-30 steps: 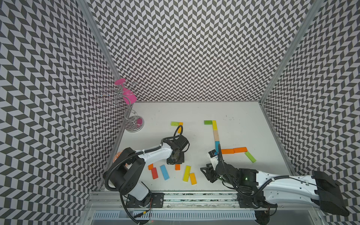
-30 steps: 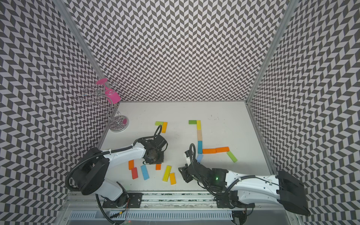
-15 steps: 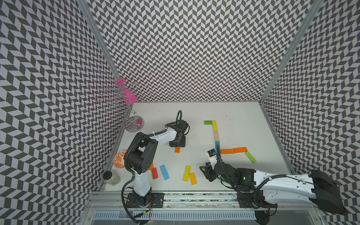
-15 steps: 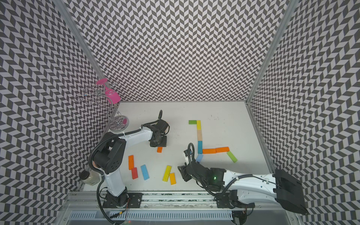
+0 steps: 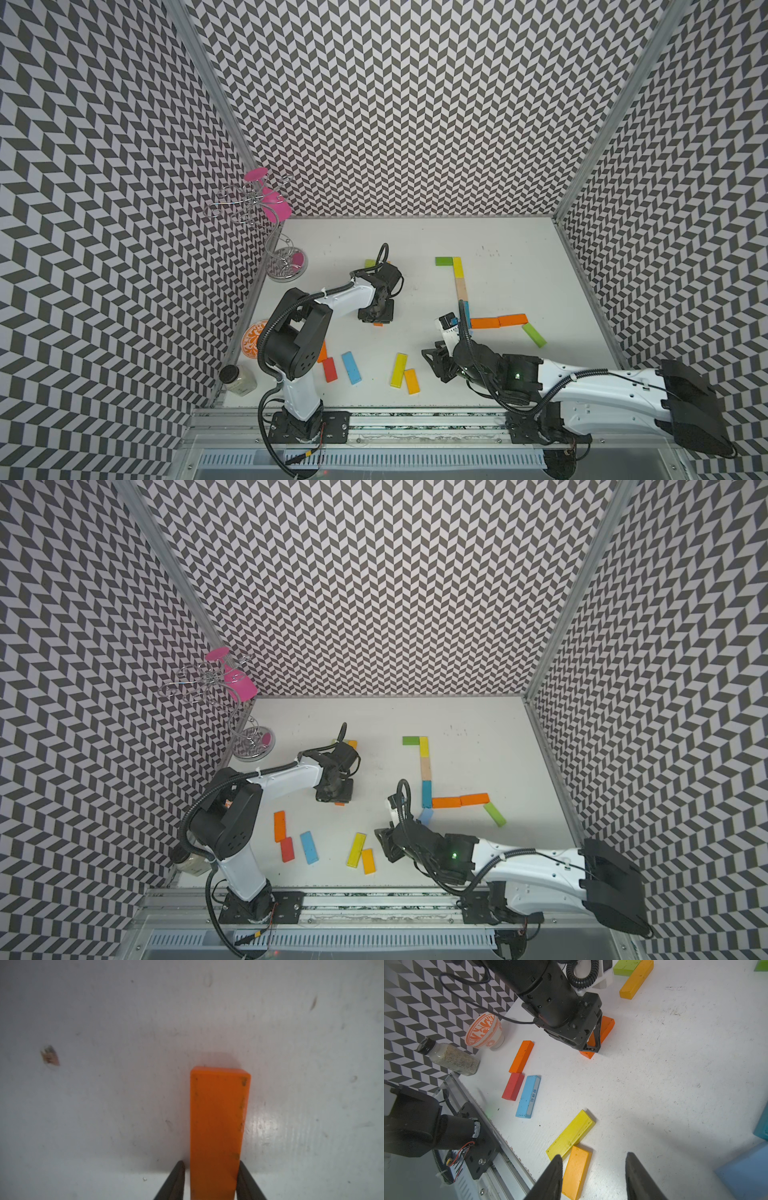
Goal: Assemble a giraffe with building blocks
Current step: Assemble the building block at the center of the board.
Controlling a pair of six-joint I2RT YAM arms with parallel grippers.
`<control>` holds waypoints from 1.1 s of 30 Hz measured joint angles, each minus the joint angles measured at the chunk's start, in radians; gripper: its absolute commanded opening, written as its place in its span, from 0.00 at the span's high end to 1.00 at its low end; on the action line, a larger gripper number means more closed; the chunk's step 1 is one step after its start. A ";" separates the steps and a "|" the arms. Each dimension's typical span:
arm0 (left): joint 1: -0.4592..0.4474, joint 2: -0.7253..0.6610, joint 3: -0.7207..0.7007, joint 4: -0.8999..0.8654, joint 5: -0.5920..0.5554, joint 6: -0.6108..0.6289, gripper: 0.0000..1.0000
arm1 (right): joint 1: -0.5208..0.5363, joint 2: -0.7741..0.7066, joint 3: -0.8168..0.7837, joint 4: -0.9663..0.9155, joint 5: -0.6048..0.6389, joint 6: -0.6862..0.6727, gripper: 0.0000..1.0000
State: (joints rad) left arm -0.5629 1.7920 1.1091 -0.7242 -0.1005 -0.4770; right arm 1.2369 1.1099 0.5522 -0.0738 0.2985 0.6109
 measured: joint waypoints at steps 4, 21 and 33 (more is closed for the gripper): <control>0.000 0.021 0.034 -0.018 0.000 0.013 0.74 | -0.005 0.002 0.006 0.000 0.000 -0.002 0.52; 0.034 0.140 0.214 -0.071 -0.007 0.018 0.75 | -0.053 -0.016 0.032 -0.006 -0.018 -0.022 0.52; 0.042 0.158 0.237 -0.087 -0.005 0.031 0.52 | -0.074 -0.016 0.032 -0.008 -0.043 -0.025 0.52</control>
State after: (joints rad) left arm -0.5205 1.9503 1.3464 -0.8112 -0.1059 -0.4461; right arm 1.1629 1.0935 0.5846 -0.0814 0.2558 0.5861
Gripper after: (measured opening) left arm 0.517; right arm 0.479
